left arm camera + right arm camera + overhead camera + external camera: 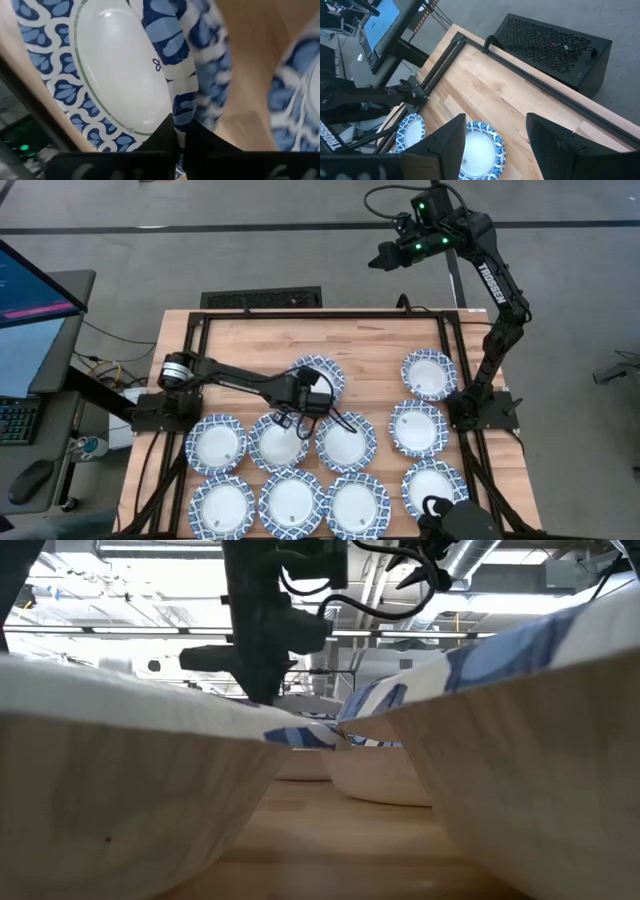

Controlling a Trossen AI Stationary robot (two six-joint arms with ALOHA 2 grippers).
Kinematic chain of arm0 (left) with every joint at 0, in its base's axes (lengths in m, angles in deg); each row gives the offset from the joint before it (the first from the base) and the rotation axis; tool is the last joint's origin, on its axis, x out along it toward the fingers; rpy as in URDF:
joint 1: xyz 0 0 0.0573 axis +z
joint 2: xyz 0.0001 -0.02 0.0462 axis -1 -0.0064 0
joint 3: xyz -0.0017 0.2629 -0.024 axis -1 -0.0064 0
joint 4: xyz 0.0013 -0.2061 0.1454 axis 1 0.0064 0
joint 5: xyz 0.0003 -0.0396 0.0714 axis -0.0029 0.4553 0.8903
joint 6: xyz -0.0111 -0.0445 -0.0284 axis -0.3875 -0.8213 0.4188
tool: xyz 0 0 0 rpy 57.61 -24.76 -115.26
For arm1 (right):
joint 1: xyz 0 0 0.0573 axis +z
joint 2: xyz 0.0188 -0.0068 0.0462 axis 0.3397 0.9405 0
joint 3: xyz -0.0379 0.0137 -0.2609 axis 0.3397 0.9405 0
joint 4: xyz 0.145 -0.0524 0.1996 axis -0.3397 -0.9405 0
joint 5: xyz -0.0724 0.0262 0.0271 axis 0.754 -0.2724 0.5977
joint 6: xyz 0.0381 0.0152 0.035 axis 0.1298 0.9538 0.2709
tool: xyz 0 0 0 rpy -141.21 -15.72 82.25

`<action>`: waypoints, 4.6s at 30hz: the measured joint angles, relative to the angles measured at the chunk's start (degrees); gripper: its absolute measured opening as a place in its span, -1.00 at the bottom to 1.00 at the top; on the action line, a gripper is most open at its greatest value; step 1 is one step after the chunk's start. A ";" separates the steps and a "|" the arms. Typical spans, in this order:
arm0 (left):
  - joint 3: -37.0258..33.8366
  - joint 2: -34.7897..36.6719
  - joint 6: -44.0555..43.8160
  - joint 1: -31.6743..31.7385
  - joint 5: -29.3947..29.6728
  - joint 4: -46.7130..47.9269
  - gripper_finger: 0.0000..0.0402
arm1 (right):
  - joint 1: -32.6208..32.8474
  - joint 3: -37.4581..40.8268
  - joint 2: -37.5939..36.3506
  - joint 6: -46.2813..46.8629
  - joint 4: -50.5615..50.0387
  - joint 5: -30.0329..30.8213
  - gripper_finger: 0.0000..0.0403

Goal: Nest bowls inside each other
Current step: Stack the blue bowl on top of the blue bowls

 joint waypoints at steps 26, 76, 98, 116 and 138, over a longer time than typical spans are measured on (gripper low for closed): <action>1.71 0.40 -18.83 -0.72 -4.98 -0.54 -0.49 | -0.31 0.00 0.01 -0.48 0.02 0.00 0.14; -29.14 21.56 -57.06 -0.16 -25.89 -10.14 -0.15 | -4.60 0.01 0.02 -3.50 -1.68 -0.24 0.14; -36.59 21.54 -55.00 0.01 -24.52 -18.94 -0.51 | -4.09 0.00 0.02 -3.45 -1.57 -0.07 0.14; -19.67 32.18 -50.15 9.20 -28.25 1.09 -1.00 | -4.14 0.00 0.04 -3.43 -1.18 -0.02 0.14; -11.08 14.19 -53.19 27.61 -30.28 -11.69 -1.00 | -3.34 0.02 0.04 -3.41 -1.92 -0.02 0.14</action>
